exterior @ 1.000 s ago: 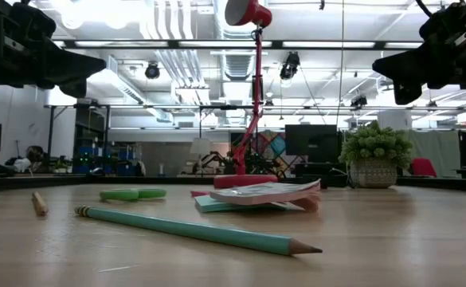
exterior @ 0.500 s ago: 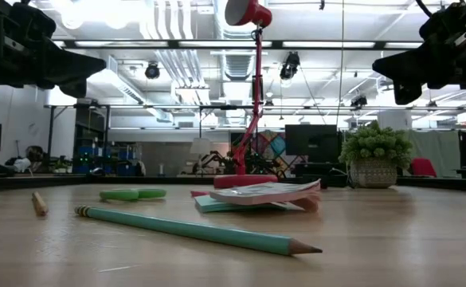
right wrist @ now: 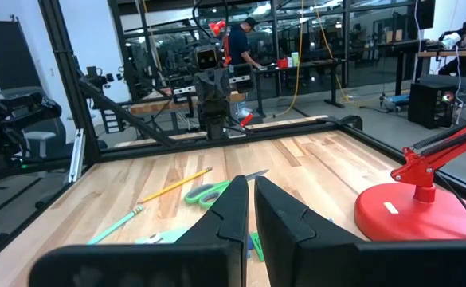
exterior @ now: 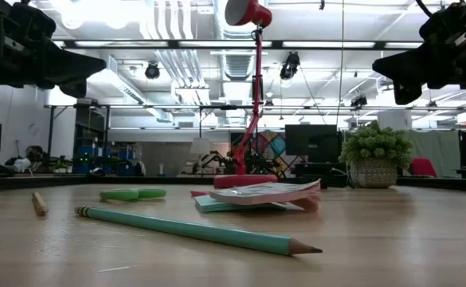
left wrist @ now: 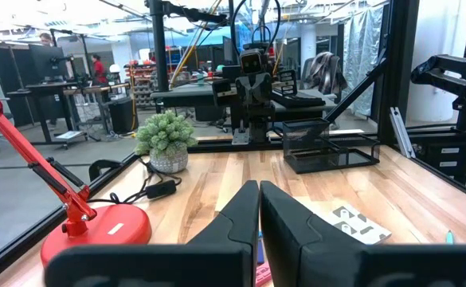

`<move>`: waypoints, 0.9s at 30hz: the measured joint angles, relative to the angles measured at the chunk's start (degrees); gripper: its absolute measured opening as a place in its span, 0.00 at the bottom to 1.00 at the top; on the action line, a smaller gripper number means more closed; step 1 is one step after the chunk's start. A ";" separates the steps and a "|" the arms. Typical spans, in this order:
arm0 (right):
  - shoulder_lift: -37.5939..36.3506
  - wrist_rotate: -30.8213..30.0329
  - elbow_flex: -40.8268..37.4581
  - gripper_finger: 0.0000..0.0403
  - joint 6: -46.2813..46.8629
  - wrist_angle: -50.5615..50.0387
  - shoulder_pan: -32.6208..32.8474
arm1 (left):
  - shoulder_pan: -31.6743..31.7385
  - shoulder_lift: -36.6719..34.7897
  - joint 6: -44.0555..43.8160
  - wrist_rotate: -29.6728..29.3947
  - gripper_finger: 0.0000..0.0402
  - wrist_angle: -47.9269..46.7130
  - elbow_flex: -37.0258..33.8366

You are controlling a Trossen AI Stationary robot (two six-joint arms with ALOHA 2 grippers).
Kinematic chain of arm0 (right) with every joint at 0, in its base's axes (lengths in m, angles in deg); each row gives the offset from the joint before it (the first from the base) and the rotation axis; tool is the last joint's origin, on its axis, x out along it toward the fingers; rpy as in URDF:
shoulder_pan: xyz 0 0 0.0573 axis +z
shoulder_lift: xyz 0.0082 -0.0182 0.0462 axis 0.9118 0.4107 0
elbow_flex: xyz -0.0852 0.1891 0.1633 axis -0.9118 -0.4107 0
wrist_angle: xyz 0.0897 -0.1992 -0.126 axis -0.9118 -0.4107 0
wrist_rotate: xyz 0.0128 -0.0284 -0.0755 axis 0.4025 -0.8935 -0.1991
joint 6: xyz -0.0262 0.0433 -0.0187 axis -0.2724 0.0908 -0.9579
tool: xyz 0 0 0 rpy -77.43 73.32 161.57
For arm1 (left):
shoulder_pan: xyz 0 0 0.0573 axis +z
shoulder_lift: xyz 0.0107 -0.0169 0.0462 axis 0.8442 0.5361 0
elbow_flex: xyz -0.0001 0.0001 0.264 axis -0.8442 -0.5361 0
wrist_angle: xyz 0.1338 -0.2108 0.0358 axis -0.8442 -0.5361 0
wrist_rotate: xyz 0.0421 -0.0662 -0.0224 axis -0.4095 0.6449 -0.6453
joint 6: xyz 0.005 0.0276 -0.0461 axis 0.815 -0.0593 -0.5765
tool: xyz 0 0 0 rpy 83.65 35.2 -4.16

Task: Pick and place office supplies into organizer

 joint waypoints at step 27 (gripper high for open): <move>-0.02 -0.01 0.04 0.04 4.97 15.45 -0.01 | 0.02 0.01 -0.02 0.01 0.00 0.00 0.00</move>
